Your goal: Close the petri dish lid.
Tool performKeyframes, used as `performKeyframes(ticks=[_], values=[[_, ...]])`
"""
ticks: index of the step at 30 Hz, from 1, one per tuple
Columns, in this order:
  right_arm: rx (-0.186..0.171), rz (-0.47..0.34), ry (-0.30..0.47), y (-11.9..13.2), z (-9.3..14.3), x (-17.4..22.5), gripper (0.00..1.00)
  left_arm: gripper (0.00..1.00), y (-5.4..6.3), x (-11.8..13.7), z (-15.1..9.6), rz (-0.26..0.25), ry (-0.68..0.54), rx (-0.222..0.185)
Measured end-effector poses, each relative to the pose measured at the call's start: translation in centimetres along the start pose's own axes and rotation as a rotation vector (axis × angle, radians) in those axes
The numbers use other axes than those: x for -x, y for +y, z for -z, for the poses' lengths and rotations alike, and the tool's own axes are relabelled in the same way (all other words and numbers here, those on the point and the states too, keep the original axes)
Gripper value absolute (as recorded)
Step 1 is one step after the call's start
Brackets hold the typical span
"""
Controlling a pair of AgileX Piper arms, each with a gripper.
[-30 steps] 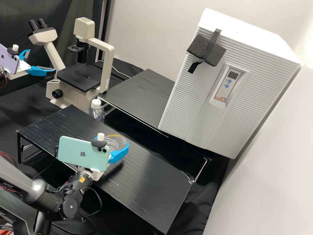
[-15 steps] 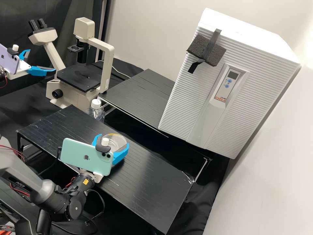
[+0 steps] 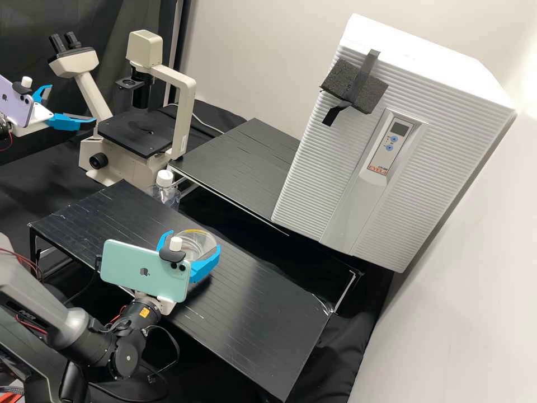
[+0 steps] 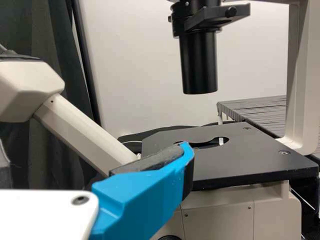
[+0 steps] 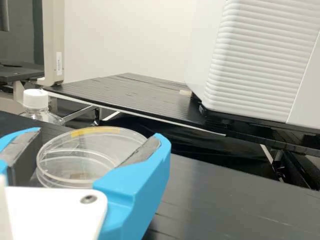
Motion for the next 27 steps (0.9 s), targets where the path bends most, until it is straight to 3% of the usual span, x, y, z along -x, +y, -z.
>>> performKeyframes(ticks=[17, 27], values=[[0.074, -0.02, 0.064, 0.1, 1.6, -0.1, 0.0, 1.0, 0.0, 0.0, 0.0, 0.0, 0.0, 0.0], [0.071, -0.038, 0.039, 0.3, 1.3, 0.1, 0.0, 1.0, 0.0, 0.0, 0.0, 0.0, 0.0, 0.0]])
